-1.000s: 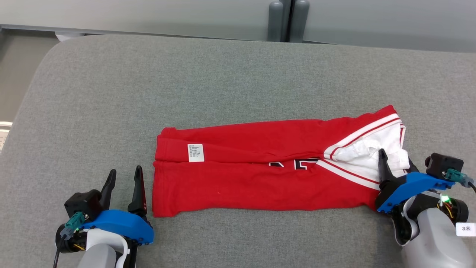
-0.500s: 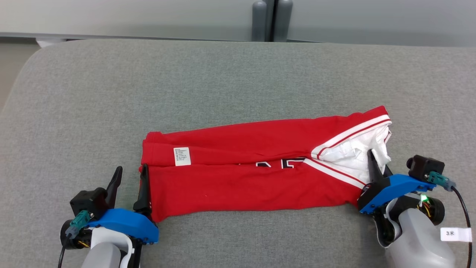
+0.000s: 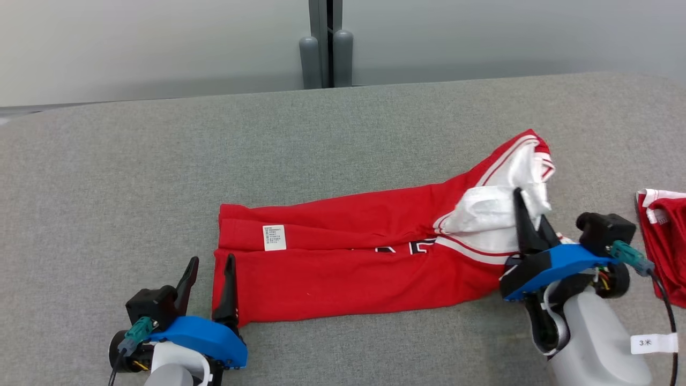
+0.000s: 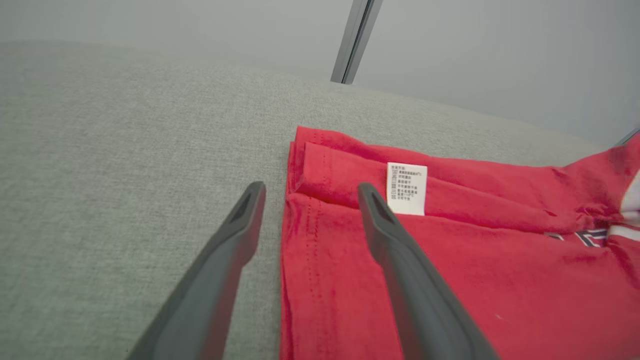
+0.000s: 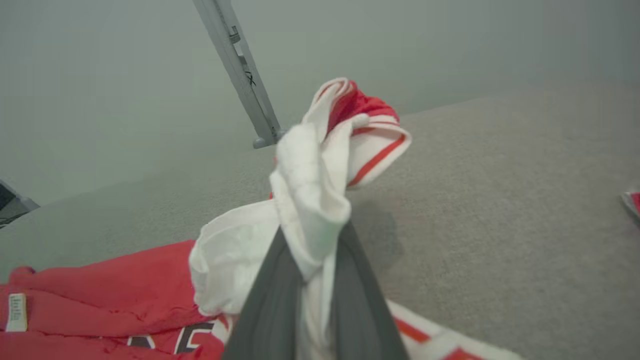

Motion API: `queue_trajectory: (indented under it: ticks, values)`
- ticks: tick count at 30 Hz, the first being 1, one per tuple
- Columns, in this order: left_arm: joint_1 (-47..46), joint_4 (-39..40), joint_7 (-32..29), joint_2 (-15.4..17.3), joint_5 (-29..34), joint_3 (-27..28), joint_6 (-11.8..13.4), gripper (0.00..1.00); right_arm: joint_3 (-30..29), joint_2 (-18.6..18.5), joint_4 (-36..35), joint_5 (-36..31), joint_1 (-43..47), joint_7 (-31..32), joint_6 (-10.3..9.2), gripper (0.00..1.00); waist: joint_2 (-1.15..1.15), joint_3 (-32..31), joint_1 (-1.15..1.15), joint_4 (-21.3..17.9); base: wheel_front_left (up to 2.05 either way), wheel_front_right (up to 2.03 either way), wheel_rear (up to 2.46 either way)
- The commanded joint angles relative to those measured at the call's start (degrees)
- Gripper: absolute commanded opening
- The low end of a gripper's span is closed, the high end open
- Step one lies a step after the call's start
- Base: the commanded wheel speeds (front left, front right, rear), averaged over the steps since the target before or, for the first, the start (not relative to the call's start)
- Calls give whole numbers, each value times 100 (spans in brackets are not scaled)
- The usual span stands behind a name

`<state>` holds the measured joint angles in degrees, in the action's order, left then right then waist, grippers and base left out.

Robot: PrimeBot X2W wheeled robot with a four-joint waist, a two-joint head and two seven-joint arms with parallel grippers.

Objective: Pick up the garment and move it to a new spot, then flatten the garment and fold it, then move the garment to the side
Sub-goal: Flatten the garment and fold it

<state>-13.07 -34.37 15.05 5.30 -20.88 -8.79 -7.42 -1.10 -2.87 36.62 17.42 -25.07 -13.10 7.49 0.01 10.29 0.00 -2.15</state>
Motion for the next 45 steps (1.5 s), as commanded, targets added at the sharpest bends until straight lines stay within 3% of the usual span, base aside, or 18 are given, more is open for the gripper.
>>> queue_trajectory:
  ticks: [1, 6, 10, 19, 25, 26, 27, 28, 33, 36, 45]
  values:
    - [-1, -12, 16, -11, 19, -44, -11, 100, 275, -9, -232, 184, 137, 97, 0, 0, -1, -25, 0, 30, 0, 0, 0]
    - [23, -40, 16, -58, 26, -217, -11, 100, 1128, -12, -820, 542, 310, 460, 0, 0, -1, -80, 0, 349, 0, 0, 0]
    - [8, -86, 15, -88, 38, -381, -11, 100, 1626, -15, -885, 799, 297, 646, 0, 0, -1, -122, 0, 784, 0, 0, 0]
    - [-120, -148, 16, -154, -95, -692, -11, 100, 2339, -18, -161, 1030, -331, 633, 1, 0, -1, -79, 0, 1800, 0, 0, 0]
    - [-169, -145, 16, -168, -175, -880, -11, 100, 2565, -18, 421, 1203, -788, 428, 1, 0, -1, 21, 0, 2159, 0, 0, 0]
    - [-169, -151, 15, -175, -174, -880, -11, 100, 2634, -18, 487, 1291, -832, 401, 1, 18, -1, 23, 0, 2171, 0, 0, 0]
    - [-173, -155, 16, -179, -179, -873, -11, 100, 2718, -16, 510, 1421, -876, 339, 1, 69, -1, 25, 0, 2174, 0, 0, 0]
    - [-173, -157, 15, -179, -181, -852, -11, 100, 2823, -16, 513, 1557, -916, 289, 1, 100, -1, 22, 0, 2155, 0, 0, 0]
    - [-177, -118, 16, -159, -132, -762, -11, 100, 3017, -22, 514, 1844, -1039, -29, 1, 100, -1, -25, 0, 1933, 0, 0, 0]
    - [-155, -53, 15, -123, -33, -620, -11, 100, 2797, -23, 556, 1742, -1061, -185, 1, 100, -1, -77, 0, 1660, 0, 0, 0]
    - [-106, 208, 16, -100, 399, -6, 27, 100, 772, -13, -517, 385, -184, -213, 1, 100, -1, -158, 0, 836, 0, 0, 0]
